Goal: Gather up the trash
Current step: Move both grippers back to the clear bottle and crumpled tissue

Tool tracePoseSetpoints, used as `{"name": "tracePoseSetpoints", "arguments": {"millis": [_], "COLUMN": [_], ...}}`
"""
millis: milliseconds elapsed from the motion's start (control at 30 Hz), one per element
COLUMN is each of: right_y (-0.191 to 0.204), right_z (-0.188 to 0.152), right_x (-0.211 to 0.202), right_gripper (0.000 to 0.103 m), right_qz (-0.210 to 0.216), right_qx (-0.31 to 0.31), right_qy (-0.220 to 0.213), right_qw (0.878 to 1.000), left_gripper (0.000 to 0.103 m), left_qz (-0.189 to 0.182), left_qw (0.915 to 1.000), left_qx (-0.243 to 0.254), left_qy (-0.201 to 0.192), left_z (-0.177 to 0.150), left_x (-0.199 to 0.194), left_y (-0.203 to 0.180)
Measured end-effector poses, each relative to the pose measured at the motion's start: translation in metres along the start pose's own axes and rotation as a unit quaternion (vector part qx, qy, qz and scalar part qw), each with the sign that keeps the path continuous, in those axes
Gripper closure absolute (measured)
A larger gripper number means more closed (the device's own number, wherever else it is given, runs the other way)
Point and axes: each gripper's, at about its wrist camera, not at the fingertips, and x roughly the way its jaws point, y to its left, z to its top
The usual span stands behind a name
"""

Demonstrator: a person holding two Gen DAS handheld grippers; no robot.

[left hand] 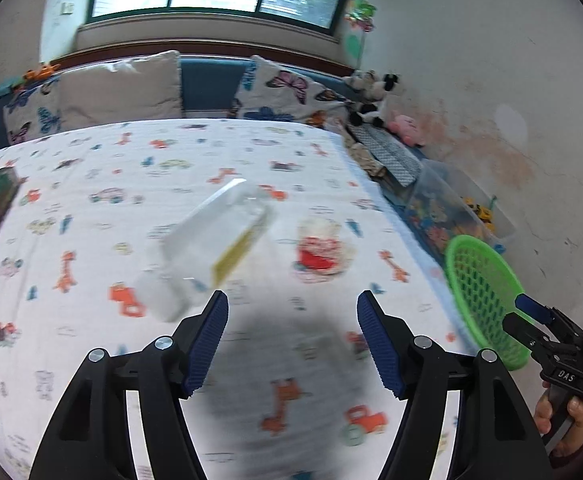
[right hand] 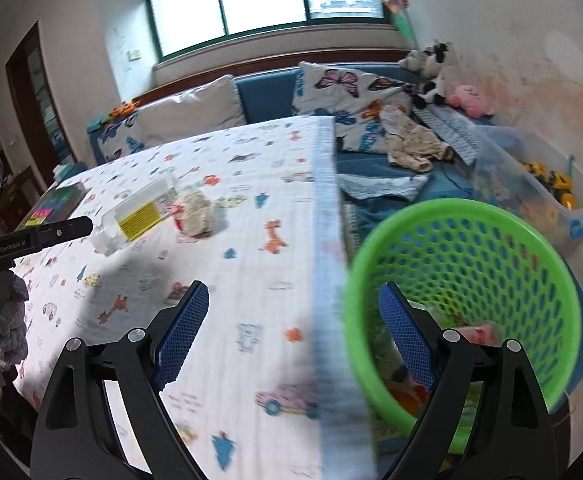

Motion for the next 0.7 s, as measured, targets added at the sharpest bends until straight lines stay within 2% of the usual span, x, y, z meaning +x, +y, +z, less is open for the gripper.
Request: {"name": "tracePoseSetpoints", "arguments": {"millis": [267,700], "right_y": [0.040,0.092], "right_z": [0.015,0.044], "right_x": [0.036,0.108], "right_gripper": [0.016,0.016], "right_qz": [0.027,0.051], "right_qx": [-0.031,-0.075], "right_qy": [0.017,0.041], "right_qw": [0.999,0.995], "left_gripper": [0.038,0.036], "left_qz": [0.034,0.066], "left_qw": [0.9991,0.9973], "left_qx": [-0.023,-0.031], "left_qy": [-0.008,-0.008], "left_z": [0.002,0.004], "left_x": [-0.013,-0.019], "left_y": [0.045,0.088]}}
